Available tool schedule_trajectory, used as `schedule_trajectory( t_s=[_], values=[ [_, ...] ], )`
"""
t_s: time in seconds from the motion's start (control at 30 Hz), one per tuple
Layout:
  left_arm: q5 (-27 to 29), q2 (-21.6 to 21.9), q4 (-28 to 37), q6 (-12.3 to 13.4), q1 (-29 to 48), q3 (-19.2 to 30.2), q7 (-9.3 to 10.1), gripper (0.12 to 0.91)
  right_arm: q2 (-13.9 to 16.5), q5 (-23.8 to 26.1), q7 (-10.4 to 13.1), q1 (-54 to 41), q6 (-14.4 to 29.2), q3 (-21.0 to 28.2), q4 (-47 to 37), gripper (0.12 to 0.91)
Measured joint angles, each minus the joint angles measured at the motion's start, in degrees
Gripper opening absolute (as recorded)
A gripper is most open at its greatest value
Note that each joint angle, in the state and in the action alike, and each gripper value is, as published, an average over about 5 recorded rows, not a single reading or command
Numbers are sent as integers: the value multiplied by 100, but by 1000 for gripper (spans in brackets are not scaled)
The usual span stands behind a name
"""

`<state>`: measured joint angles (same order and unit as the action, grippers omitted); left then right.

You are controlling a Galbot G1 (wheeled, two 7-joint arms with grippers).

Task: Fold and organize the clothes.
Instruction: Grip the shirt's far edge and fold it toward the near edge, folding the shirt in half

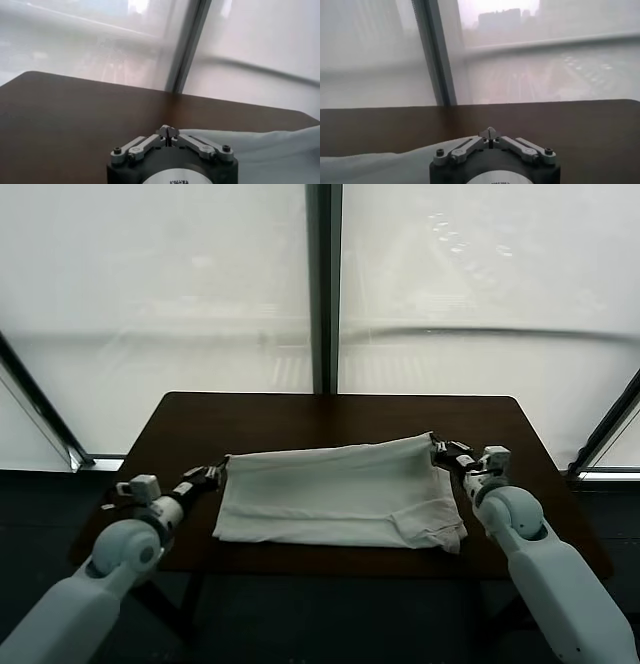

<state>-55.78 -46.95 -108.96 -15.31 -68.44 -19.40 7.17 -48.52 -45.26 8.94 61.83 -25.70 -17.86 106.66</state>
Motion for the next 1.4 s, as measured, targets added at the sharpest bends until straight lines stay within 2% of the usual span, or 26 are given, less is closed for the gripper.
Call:
schedule_trajectory(
  t_s=[0.4, 1.03, 1.2, 1.3, 1.4],
  values=[
    [264, -60, -421, 37, -888, -363, -25, 183, 191, 41, 269, 353, -499, -165, 207, 139],
    [517, -213, -589, 69, -1471, -573, 0, 180, 313, -34, 270, 604, -658, -265, 385, 139],
    [577, -263, -664, 48, -1596, -631, 112, 181, 369, -73, 189, 649, -632, -346, 491, 141],
    [615, -276, -699, 30, -1644, -664, 211, 183, 423, -94, 163, 681, -620, -408, 554, 207],
    [612, -279, -732, -35, -1691, -715, 325, 185, 478, -119, 164, 697, -609, -474, 602, 368]
  ],
)
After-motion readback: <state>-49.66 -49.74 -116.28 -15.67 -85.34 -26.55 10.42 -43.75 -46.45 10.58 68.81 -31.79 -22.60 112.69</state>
